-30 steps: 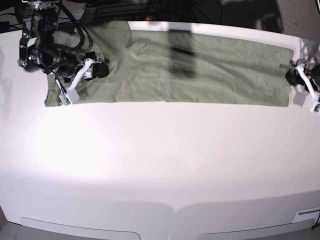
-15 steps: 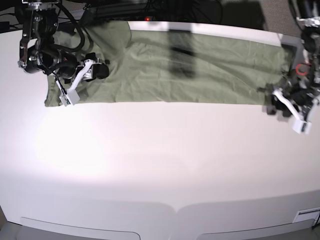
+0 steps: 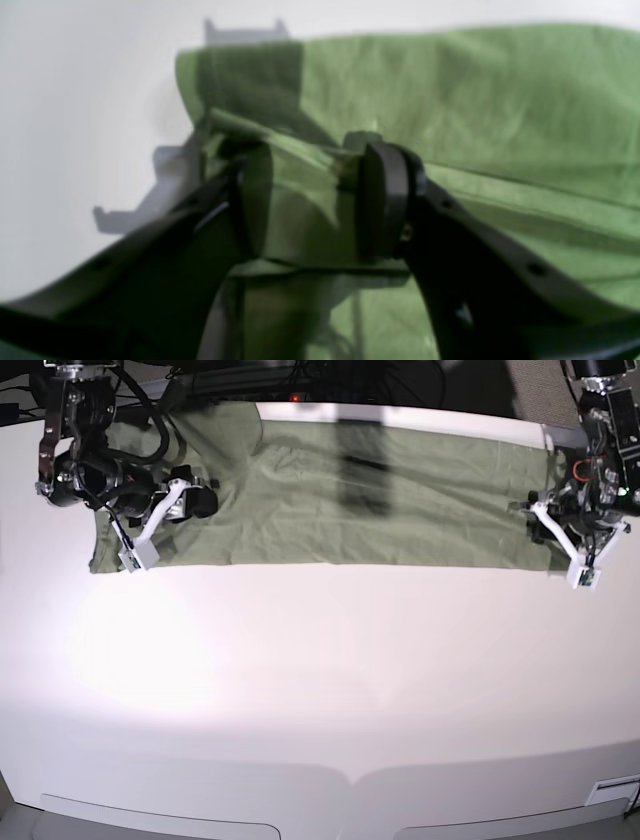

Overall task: Fold the T-shirt properly
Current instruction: 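Regrasp the strip end beside the left gripper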

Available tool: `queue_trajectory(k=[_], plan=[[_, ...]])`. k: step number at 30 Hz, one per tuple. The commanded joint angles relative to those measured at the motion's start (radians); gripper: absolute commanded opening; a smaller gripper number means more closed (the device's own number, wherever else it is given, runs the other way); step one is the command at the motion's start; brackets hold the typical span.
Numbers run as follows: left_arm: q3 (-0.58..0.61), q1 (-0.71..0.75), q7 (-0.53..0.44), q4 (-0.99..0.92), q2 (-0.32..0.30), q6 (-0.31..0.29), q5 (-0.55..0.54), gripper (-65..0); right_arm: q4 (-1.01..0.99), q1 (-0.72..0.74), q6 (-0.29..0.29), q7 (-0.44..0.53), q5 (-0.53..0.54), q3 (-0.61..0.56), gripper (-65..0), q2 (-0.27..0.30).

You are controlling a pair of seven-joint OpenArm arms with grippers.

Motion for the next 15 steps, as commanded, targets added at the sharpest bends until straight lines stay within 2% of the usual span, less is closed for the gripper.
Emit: queue_trajectory(k=[1, 10, 15], plan=[[-0.005, 0.005, 0.018, 0.017, -0.02, -0.001, 0.004, -37.1, 0.013, 0.008, 0.005, 0.012, 0.012, 0.004, -37.1, 0.012], [-0.005, 0.052, 0.13, 0.046, -0.134, -0.001, -0.136, -37.1, 0.013, 0.008, 0.005, 0.012, 0.012, 0.004, -37.1, 0.012], [-0.005, 0.052, 0.176, 0.072, -0.158, -0.002, -0.209, -37.1, 0.013, 0.009, 0.005, 0.025, 0.013, 0.004, -37.1, 0.011]])
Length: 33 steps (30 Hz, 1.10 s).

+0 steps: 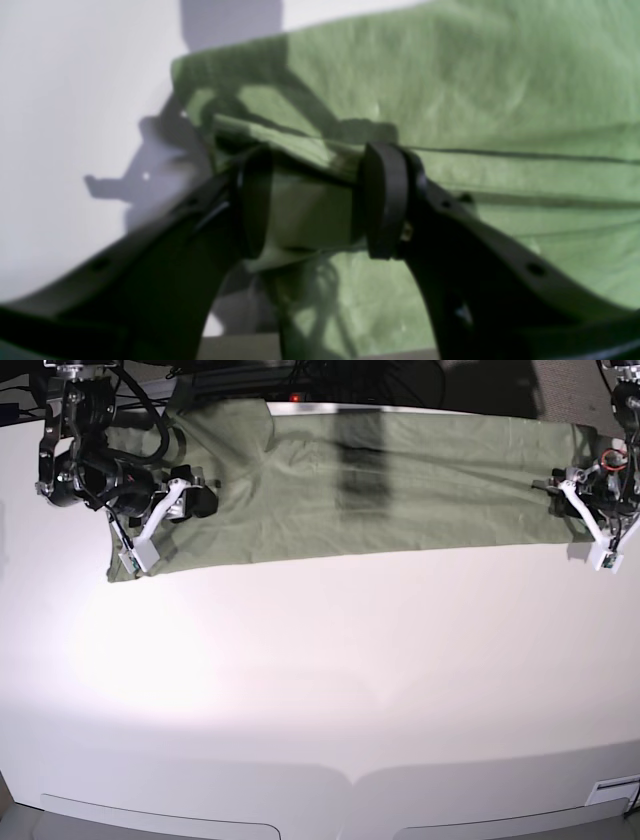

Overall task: Fold the T-shirt properly
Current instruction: 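Regrasp the strip end beside the left gripper, then drag the green strip across the table with both grippers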

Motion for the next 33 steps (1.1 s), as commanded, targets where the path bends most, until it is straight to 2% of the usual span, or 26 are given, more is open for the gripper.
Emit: queue_trajectory(k=[1, 4, 8, 11, 15, 17, 19, 22, 27, 33], plan=[[-0.006, -0.009, -0.012, 0.02, -0.016, -0.002, -0.021, -37.1, 0.013, 0.01, 0.005, 0.027, 0.019, 0.004, -37.1, 0.011], [-0.006, -0.009, -0.038, 0.02, -0.016, -0.002, -0.055, -37.1, 0.013, 0.019, 0.005, 0.024, 0.045, 0.004, -37.1, 0.003], [-0.006, -0.008, -0.025, 0.016, 0.001, -0.002, -0.07, -37.1, 0.008, 0.019, 0.005, 0.024, -0.058, -0.002, -37.1, -0.039], [-0.006, -0.008, -0.007, 0.015, 0.036, -0.006, -0.068, -37.2, -0.002, 0.02, 0.005, 0.035, -0.082, -0.002, -37.1, -0.07], [-0.006, -0.008, -0.023, 0.011, 0.087, -0.005, 0.032, -37.3, -0.031, 0.021, 0.005, 0.081, -0.144, -0.002, -37.1, -0.094], [-0.005, -0.009, -0.046, -0.006, 0.104, -0.005, 0.077, -39.9, -0.071, 0.026, 0.005, 0.112, -0.166, -0.002, -37.1, -0.091], [0.004, -0.012, -0.071, -0.039, 0.105, -0.005, 0.083, -42.9, -0.122, 0.043, 0.005, 0.116, -0.183, -0.002, -37.1, -0.091], [0.018, -0.026, -0.113, -0.097, 0.105, -0.005, 0.103, -43.5, -0.205, 0.082, 0.005, 0.117, -0.182, -0.001, -37.1, -0.091], [0.068, -0.116, -0.154, -0.238, 0.105, -0.003, 0.142, -43.5, -0.305, 0.174, 0.005, 0.136, -0.182, -0.001, -37.1, -0.092], [0.198, -0.311, -0.201, -0.44, 0.106, -0.002, 0.143, -43.5, -0.367, 0.274, 0.005, 0.144, -0.195, -0.001, -37.1, -0.091]])
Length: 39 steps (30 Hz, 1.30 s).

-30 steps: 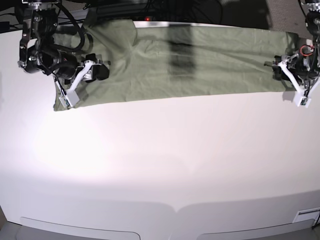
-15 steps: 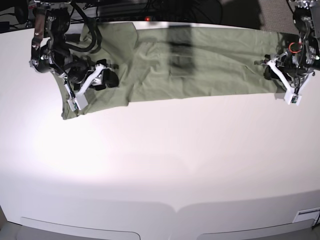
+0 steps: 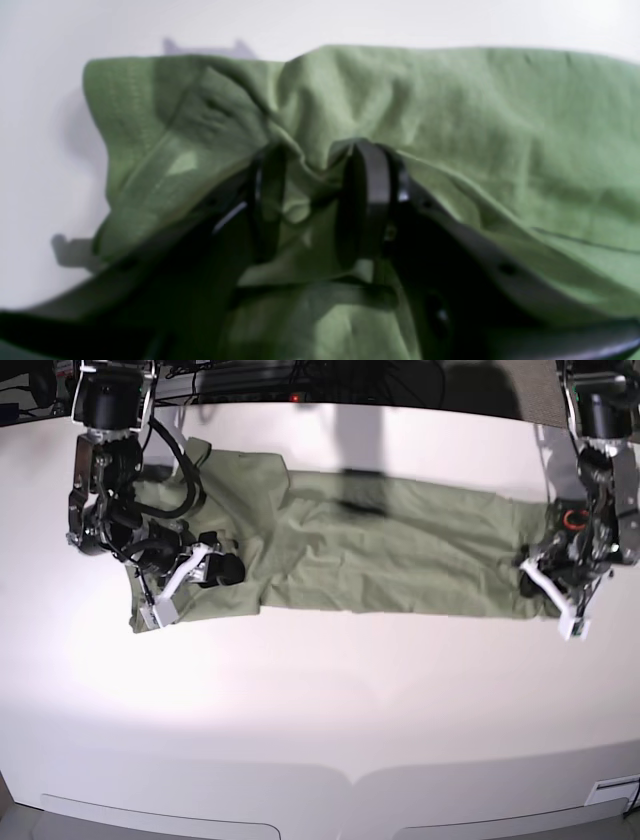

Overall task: Fold the T-shirt properly
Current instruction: 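Drag the green strip across the table with both grippers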

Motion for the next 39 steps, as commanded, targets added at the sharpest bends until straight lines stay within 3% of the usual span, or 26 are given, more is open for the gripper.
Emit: queue_trajectory(k=[1, 7, 14, 22, 29, 36, 39], plan=[[0.034, -0.013, 0.094, -0.05, 0.011, -0.009, 0.019, -43.5, -0.003, 0.019, -0.029, -0.016, -0.09, -0.001, -37.1, 0.01], [0.086, -0.165, 0.057, -0.192, 0.008, 0.03, 0.137, -43.5, -0.003, 0.079, -0.029, 0.021, -0.193, -0.001, -37.1, 0.01], [0.086, -0.215, 0.074, -0.212, -0.009, 0.029, 0.135, -43.5, -0.003, 0.095, -0.048, 0.016, -0.216, -0.001, -37.1, 0.01], [0.086, -0.214, 0.275, -0.097, -0.02, 0.029, 0.136, -43.5, -0.003, 0.093, -0.048, 0.005, -0.215, -0.001, -37.1, 0.01], [0.086, -0.212, 0.331, -0.006, -0.076, 0.029, 0.135, -43.5, -0.003, 0.093, -0.048, -0.001, -0.216, -0.001, -37.1, 0.01], [0.086, -0.212, 0.475, -0.002, -0.187, 0.029, -0.055, -43.5, -0.003, 0.093, -0.048, -0.003, -0.215, -0.001, -37.1, 0.01], [0.086, -0.206, 0.494, -0.002, -0.219, 0.029, -0.135, -43.5, -0.003, 0.093, -0.048, -0.003, -0.215, -0.001, -37.1, 0.01]])
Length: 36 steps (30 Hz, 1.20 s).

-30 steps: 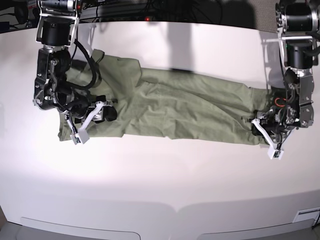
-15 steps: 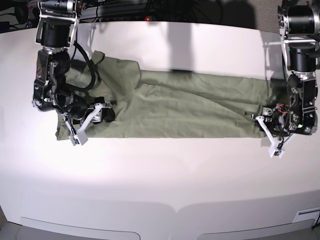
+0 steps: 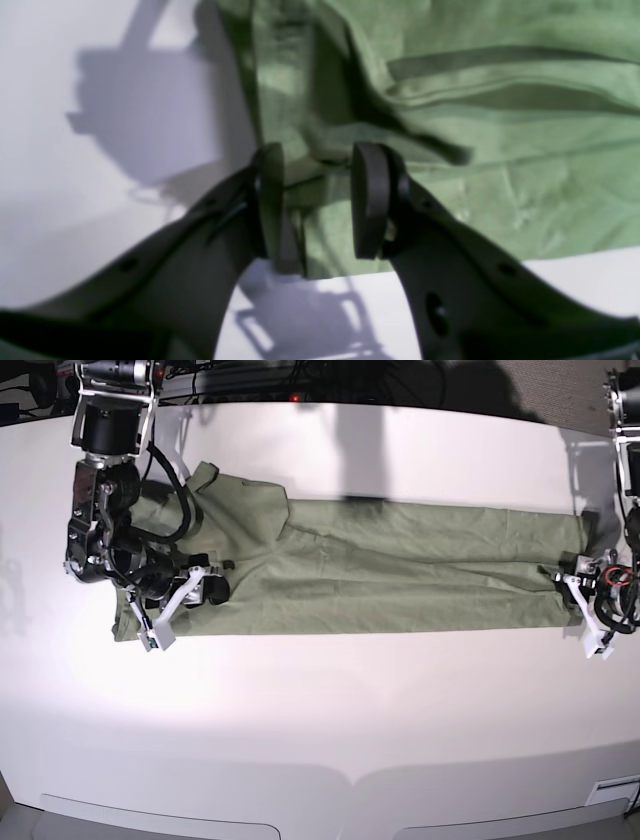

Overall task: Fold the T-shirt properly
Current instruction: 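Drag the green strip across the table with both grippers, then slide the left gripper along the strip end and regrasp it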

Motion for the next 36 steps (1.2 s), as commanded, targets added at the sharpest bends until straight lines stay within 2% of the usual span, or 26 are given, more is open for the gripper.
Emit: queue_trajectory(k=[1, 4, 9, 11, 13, 19, 22, 24, 29, 36], plan=[[-0.005, -0.017, 0.0, 0.018, -0.029, 0.001, -0.024, -43.5, 0.006, 0.009, -0.014, -0.026, -0.029, 0.003, -37.1, 0.011], [-0.005, -0.015, -0.042, 0.018, -0.04, 0.001, -0.103, -43.5, 0.006, 0.009, -0.015, -0.025, -0.029, 0.003, -37.1, 0.011], [-0.005, -0.015, -0.328, 0.033, -0.039, 0.0, -0.168, -43.5, 0.006, 0.009, -0.016, -0.026, -0.025, 0.003, -37.1, 0.011], [-0.005, -0.018, -0.417, 0.033, -0.022, 0.0, -0.126, -43.5, 0.006, 0.009, -0.016, -0.026, -0.024, 0.003, -37.1, 0.011], [-0.005, -0.017, -0.445, 0.032, 0.015, 0.0, -0.027, -43.5, 0.006, 0.009, -0.015, -0.026, -0.021, 0.003, -37.1, 0.011], [-0.005, -0.01, -0.412, 0.01, 0.139, 0.002, 0.126, -43.5, 0.006, 0.009, -0.016, -0.04, -0.014, 0.003, -37.1, 0.009], [-0.005, -0.009, -0.355, 0.01, 0.16, 0.002, 0.19, -43.5, 0.006, 0.009, -0.016, -0.045, -0.016, 0.003, -37.1, 0.01], [-0.005, -0.009, -0.312, 0.01, 0.154, 0.002, 0.219, -43.5, 0.006, 0.009, -0.016, -0.044, -0.015, 0.003, -37.1, 0.01], [-0.005, -0.006, -0.158, 0.01, 0.115, 0.002, 0.211, -43.5, 0.006, 0.009, -0.016, -0.04, -0.014, 0.003, -37.1, 0.009], [-0.005, -0.006, -0.007, 0.011, 0.031, 0.001, 0.011, -43.5, 0.006, 0.009, -0.016, -0.04, -0.014, 0.003, -37.1, 0.009]])
